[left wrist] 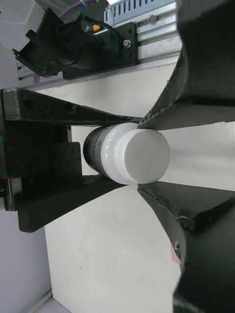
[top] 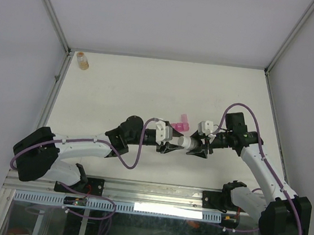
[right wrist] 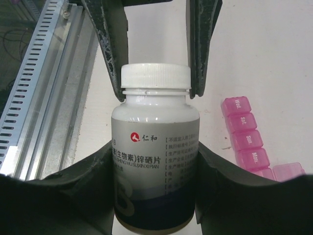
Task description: Sort the pills into containers
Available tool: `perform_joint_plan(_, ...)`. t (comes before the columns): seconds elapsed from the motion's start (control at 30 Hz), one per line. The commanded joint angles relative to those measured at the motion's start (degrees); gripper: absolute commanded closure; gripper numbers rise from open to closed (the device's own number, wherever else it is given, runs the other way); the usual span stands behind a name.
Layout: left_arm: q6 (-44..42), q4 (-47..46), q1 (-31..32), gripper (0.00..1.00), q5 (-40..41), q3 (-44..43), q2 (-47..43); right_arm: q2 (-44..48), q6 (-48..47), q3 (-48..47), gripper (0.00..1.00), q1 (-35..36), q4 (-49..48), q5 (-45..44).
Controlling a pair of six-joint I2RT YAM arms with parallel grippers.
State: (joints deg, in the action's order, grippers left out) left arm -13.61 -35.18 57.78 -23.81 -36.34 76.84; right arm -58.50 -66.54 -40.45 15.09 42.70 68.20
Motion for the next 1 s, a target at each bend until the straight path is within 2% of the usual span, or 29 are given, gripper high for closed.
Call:
perform_joint_plan(0.0, 1.66, -3.84, -0.03, 0.63, -2.55, -2.77, 0.24, 0.14, -1.0, -1.21, 1.0, -0.18, -0.07, 2.03)
perform_joint_plan(0.07, 3.17, -4.12, -0.03, 0.74, -2.85, -2.56, 0.19, 0.14, -0.98, -1.24, 1.0, -0.23, -0.11, 1.98)
perform_joint_plan(0.17, 8.75, -3.06, -0.03, 0.84, -2.74, -3.21, -0.21, 0.06, -0.8, -1.21, 1.0, -0.24, -0.2, 1.79)
perform_joint_plan(0.27, 18.65, -2.7, 0.06, 0.91, -1.07, -3.41, -0.94, 0.05, -0.61, -1.31, 1.0, -0.23, -0.32, 1.59)
perform_joint_plan(0.33, 27.49, -2.17, 0.14, 1.0, 3.21, -3.29, -1.8, -0.04, -0.48, -1.31, 1.0, -0.24, -0.42, 1.45)
perform_joint_plan(0.47, 41.59, 3.64, 1.33, 1.0, 11.9, -3.69, -4.19, -0.3, -0.07, -1.3, 1.0, -0.19, -0.68, 1.24)
perform_joint_plan(0.6, 45.7, 9.02, 4.7, 1.0, 18.66, -5.62, -4.87, -0.48, 0.18, -1.35, 1.0, -0.23, -0.84, 1.08)
perform_joint_plan(0.63, 46.26, 10.17, 4.92, 0.98, 19.24, -6.34, -4.53, -0.52, 0.25, -1.31, 1.0, -0.24, -0.86, 1.1)
perform_joint_plan(0.73, 46.47, 11.67, 5.06, 0.85, 19.2, -7.74, -3.65, -0.48, 0.36, -1.3, 1.0, -0.31, -0.95, 0.97)
perform_joint_plan(0.8, 46.18, 11.71, 5.05, 0.62, 19.15, -7.94, -3.55, -0.47, 0.51, -1.3, 1.0, -0.35, -1.01, 0.91)
perform_joint_plan(0.97, 45.26, 10.43, 5.06, 0.17, 19.71, -6.4, -4.96, -0.52, 0.63, -1.21, 1.0, -0.49, -1.11, 1.09)
